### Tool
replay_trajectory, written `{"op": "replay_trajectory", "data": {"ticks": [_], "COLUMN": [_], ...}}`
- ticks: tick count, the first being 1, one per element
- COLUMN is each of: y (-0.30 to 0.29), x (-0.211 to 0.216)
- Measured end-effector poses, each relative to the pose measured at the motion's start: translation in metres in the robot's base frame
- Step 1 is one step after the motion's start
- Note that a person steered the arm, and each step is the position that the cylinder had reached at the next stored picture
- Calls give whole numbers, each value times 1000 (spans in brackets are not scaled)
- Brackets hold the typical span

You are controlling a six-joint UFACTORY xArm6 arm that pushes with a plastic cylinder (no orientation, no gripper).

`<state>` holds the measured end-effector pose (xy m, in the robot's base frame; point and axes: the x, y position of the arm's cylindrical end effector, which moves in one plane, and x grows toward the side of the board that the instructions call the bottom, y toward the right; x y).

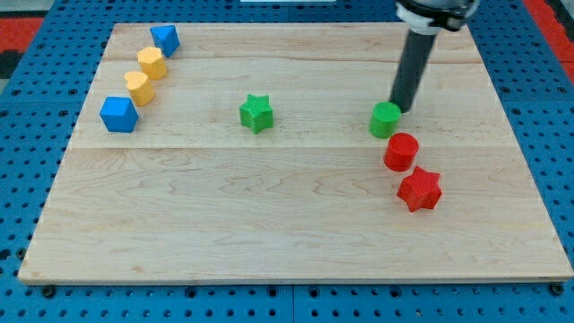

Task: Push the green star above the green circle

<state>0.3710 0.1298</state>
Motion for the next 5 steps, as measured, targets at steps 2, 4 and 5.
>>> {"op": "replay_trajectory", "data": {"ticks": [2, 4, 5], "y": [-106, -192, -206], "x": [23, 75, 25]}}
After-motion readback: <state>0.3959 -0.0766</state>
